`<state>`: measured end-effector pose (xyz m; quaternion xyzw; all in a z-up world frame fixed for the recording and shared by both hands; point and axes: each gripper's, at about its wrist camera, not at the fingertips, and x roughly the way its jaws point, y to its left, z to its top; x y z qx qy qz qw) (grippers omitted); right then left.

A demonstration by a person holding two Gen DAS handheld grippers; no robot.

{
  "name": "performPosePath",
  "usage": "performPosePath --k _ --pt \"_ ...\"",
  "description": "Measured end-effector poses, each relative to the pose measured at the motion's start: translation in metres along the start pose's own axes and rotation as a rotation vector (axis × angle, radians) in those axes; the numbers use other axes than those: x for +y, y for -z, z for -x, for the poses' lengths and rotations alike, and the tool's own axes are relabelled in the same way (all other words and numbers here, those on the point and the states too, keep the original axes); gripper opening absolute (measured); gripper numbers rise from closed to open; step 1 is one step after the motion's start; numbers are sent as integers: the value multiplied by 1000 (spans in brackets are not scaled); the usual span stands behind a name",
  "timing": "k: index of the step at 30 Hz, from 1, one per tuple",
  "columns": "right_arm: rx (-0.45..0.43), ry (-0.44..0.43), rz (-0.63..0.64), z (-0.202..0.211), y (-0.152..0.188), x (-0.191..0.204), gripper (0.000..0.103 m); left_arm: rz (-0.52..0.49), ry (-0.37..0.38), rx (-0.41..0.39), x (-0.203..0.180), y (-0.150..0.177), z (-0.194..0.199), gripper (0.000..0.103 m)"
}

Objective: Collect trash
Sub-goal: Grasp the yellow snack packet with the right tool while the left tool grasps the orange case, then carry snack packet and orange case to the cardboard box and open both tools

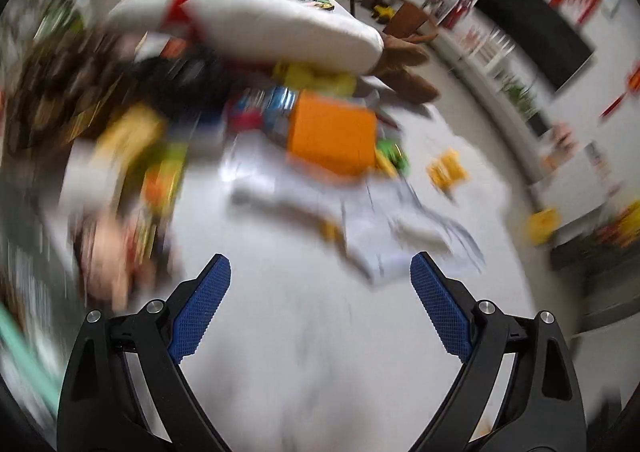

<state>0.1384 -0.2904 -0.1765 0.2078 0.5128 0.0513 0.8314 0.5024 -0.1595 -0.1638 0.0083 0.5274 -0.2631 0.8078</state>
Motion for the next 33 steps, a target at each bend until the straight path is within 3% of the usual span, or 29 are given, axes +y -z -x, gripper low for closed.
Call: performPosePath --k 5,7,10,12,16,21,26,29,33 --pt "-40 -27 -86 10 17 -6 46 -87 -205 67 -25 -64 -63 89" --pt "-51 -18 -99 16 25 -9 46 -81 -203 114 -29 -76 -83 89" --pt "-70 -11 -133 26 32 -17 46 -110 -278 176 -34 -83 -111 89" --pt "-87 -2 -138 32 34 -21 47 -87 -285 214 -31 -81 -122 89" --pt "-96 -3 -152 36 35 -27 47 -51 -252 193 -22 -75 -117 83" --pt "-83 -24 -134 32 32 -25 47 -48 -136 94 -15 -65 -68 82" --pt "-72 -54 -48 36 27 -12 47 -83 -40 -43 -14 -33 18 83" --pt "-50 -79 32 40 28 -4 47 -102 24 -114 -16 19 87 83" --pt "-3 -120 157 48 39 4 47 -116 63 -119 -27 101 146 83"
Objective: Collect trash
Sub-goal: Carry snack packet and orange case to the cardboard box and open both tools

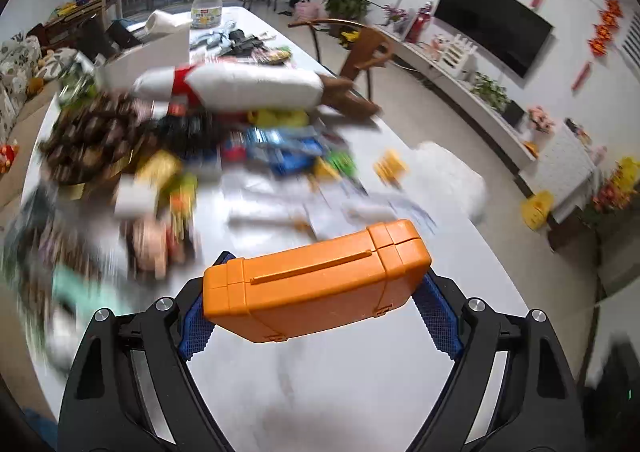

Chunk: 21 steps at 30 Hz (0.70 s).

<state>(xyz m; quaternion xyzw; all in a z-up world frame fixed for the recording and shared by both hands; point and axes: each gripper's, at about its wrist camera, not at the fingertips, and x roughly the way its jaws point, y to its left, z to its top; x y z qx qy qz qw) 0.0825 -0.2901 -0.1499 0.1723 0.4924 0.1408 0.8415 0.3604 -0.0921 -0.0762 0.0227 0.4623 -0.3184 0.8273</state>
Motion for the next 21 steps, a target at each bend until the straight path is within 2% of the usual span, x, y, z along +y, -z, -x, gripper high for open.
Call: performPosePath --k 3,6,10,15,19,21 --pt "62 -50 95 9 20 4 47 7 1 23 -24 74 44 82" --pt "154 -81 184 16 56 4 47 48 24 78 -56 151 77 82" --pt "269 -88 246 21 106 -7 47 109 57 184 -101 245 86 83" --pt "413 -51 239 1 178 -46 47 183 79 340 -141 347 27 83" --pt "475 27 204 -49 228 -90 47 223 78 459 -149 419 -62 83" --pt "479 70 181 -75 246 -113 48 274 63 510 -142 452 -115 83"
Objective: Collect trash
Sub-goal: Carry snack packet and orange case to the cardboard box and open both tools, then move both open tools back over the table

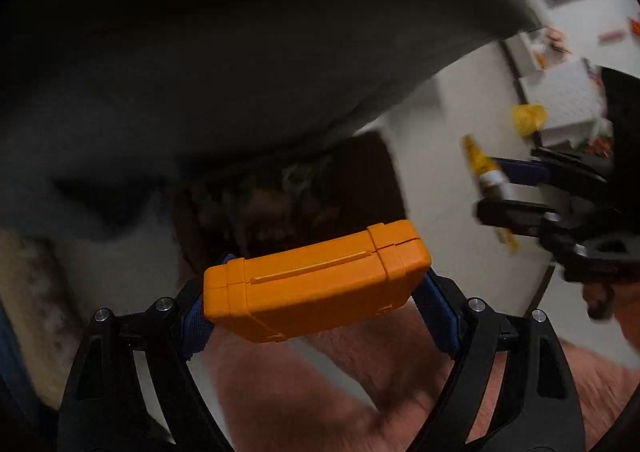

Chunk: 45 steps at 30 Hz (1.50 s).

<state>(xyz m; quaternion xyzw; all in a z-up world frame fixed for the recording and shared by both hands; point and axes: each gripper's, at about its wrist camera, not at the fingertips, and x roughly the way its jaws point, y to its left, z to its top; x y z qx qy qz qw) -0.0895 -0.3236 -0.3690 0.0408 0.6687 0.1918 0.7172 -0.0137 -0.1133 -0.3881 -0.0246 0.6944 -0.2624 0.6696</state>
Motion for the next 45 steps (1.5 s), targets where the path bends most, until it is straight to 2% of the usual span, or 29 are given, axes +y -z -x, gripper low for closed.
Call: performPosePath --k 2,4,6,9,12,17,20,21,24,25,27,29,31,33,35,36,39,42,44,45 --pt "5 44 -49 -38 3 -24 50 49 -21 58 16 1 -49 83" --pt "3 88 -104 -68 2 -46 57 102 -55 106 36 -3 -99 83" --pt "11 114 -137 -92 1 -62 76 120 -113 173 48 -6 -137 86" --pt "48 131 -179 -118 -1 -80 77 139 -144 244 63 -4 -175 86" --pt "38 138 -200 -117 3 -84 78 175 -125 255 73 -1 -184 87" --pt "25 85 -202 -74 11 -71 79 171 -70 238 63 3 -156 90" --pt "-8 44 -145 -22 9 -51 79 113 -12 224 40 12 -109 90" --pt "-19 32 -133 -8 7 -46 79 73 5 221 29 15 -87 90" --pt "-66 -92 -96 56 -6 -23 79 -52 45 197 -6 23 -19 90" --pt "-103 -158 -75 86 -17 -13 79 -82 62 175 -13 23 7 90" --pt "-188 -195 -48 124 -35 -2 81 -125 106 109 -26 18 62 91" --pt "-354 -153 -63 170 -71 2 90 -151 124 23 -32 4 111 93" --pt "-466 -107 -115 194 -107 -5 92 -157 128 -41 -30 -13 140 93" --pt "-548 -4 -200 206 -156 -21 92 -159 138 -107 -23 -33 167 93" --pt "-602 98 -288 208 -219 -40 92 -159 163 -149 -14 -51 186 93" --pt "-608 123 -310 206 -238 -46 92 -160 175 -167 -8 -59 195 93" --pt "-599 223 -373 193 -334 -72 89 -158 182 -190 14 -77 210 93" --pt "-579 318 -424 172 -398 -100 81 -141 189 -168 42 -91 215 93" --pt "-549 422 -483 158 -441 -116 80 -129 181 -145 62 -100 216 93" --pt "-543 436 -499 156 -452 -120 80 -124 179 -140 68 -103 217 93"
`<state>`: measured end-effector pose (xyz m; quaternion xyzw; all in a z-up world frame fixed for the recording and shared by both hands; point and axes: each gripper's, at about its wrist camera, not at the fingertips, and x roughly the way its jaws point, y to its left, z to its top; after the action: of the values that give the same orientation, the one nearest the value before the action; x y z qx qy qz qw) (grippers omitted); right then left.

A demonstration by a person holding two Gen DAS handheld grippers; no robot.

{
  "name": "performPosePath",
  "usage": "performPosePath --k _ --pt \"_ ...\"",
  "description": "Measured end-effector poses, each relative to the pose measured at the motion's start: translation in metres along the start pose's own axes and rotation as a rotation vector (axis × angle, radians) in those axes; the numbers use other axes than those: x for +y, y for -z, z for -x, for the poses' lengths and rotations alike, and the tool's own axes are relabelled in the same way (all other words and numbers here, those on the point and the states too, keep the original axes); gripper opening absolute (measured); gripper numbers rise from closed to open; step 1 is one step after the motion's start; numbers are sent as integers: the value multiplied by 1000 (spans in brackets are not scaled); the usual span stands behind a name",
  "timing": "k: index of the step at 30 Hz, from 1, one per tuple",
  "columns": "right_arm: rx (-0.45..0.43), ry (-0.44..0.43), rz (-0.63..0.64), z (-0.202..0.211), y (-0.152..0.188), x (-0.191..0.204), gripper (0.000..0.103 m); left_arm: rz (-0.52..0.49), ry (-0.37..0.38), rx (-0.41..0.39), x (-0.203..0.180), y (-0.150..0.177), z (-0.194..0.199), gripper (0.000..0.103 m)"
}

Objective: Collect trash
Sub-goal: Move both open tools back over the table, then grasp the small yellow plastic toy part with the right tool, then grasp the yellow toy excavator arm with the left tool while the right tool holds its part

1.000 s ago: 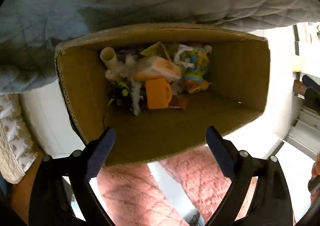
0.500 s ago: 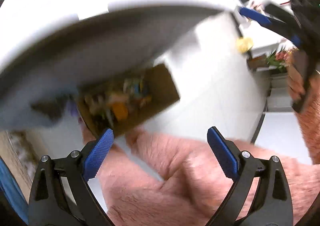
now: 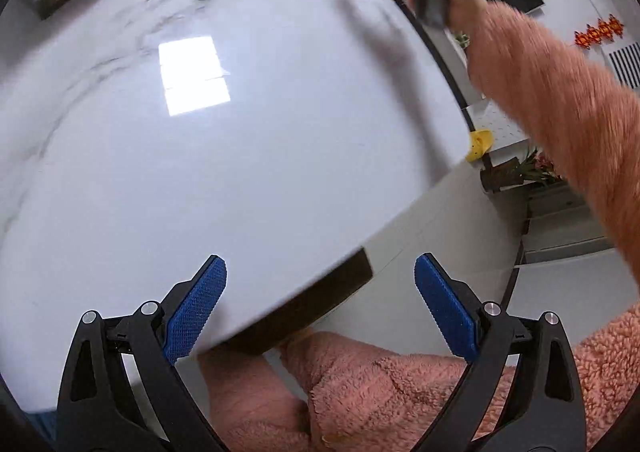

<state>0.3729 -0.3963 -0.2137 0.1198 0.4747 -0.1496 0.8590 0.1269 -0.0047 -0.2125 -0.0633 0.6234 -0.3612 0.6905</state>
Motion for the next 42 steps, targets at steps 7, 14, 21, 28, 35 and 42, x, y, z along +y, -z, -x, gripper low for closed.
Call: performPosePath --k 7,14,21,28,35,42 --pt "96 98 -67 -76 -40 9 56 57 17 8 55 -19 19 93" --pt "124 -33 -12 -61 -19 12 32 -21 38 11 47 -56 17 93" --pt "218 -149 117 -24 52 24 32 -136 63 -17 25 -119 18 93" --pt "201 -310 58 39 131 13 32 -206 19 -94 1 -209 11 93" --pt "85 -326 -44 115 136 -34 32 -144 -172 -128 -26 -348 -59 93" --pt "24 -342 -157 165 160 -77 32 -118 -392 -2 -24 -422 -144 93"
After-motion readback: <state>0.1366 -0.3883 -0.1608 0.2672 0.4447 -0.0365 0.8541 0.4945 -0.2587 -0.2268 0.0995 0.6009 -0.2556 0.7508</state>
